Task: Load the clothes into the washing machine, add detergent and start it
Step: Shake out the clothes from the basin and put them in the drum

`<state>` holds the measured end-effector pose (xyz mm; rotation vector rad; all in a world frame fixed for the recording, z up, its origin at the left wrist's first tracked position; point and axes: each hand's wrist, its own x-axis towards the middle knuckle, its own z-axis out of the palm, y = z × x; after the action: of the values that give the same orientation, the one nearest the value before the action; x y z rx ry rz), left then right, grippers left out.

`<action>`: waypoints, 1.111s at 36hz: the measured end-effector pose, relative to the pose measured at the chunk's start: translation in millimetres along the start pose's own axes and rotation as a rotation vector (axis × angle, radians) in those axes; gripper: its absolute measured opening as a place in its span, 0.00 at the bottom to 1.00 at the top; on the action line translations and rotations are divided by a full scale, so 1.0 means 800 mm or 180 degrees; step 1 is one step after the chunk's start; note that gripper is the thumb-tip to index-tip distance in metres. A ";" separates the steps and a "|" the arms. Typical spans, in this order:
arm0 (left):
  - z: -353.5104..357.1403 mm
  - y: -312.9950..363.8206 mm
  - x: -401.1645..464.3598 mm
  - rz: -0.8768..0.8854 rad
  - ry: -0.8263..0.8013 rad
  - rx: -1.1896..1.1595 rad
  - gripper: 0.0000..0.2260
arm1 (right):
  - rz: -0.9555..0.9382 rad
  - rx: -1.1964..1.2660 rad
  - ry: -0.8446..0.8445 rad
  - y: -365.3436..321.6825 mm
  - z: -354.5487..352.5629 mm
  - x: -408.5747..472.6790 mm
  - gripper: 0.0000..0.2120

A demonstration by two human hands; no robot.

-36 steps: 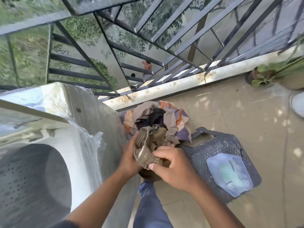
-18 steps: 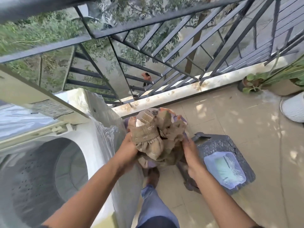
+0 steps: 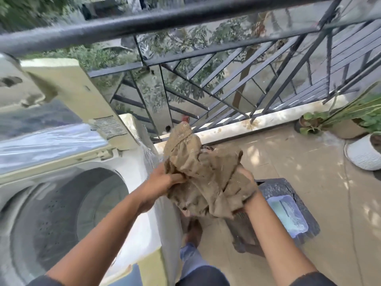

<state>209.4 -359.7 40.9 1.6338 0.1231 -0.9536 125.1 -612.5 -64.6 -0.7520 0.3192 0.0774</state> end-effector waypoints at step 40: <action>-0.363 -0.246 -0.216 -0.0549 0.1210 0.3401 0.16 | 0.1431 -0.6456 -0.1274 0.363 0.372 -0.009 0.14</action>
<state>135.0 21.8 -6.3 2.8249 -0.0004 -0.8653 142.0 -197.0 -49.7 -2.5965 -0.1106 1.0783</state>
